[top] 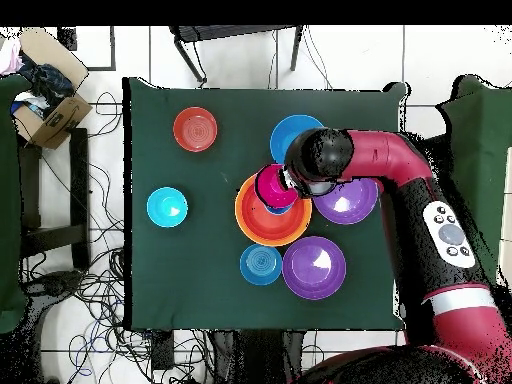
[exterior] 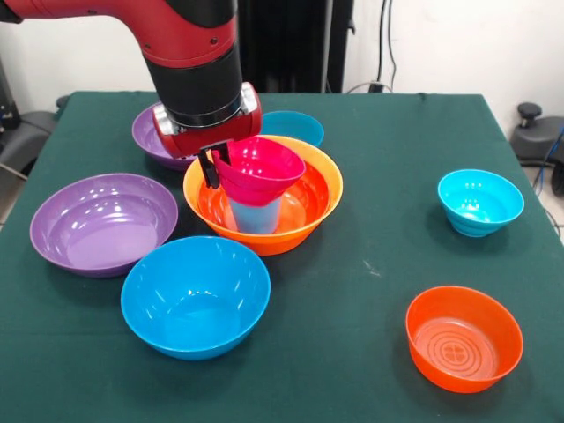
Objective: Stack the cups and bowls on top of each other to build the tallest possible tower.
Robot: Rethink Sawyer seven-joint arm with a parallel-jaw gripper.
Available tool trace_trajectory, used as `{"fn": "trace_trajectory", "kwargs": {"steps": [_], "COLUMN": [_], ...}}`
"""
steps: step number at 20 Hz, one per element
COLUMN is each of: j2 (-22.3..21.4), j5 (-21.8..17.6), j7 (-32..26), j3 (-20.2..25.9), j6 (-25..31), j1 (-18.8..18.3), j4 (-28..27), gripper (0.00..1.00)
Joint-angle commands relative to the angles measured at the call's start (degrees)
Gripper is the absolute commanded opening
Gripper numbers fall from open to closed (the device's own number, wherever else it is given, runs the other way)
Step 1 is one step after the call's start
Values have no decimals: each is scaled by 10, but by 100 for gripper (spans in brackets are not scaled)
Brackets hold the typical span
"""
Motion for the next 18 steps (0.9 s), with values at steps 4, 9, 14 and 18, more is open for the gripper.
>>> {"fn": "trace_trajectory", "kwargs": {"steps": [4, 9, 14, 18], "j2": [23, 22, 20, 17], "j5": [-35, -32, -29, -27], "j7": [-136, -135, -130, -131], "j3": [22, 21, 22, 24], "j6": [-8, 3, 3, 5], "j1": [2, 2, 3, 2], "j4": [-8, -8, -2, 6], "gripper": [0, 0, 0, 0]}}
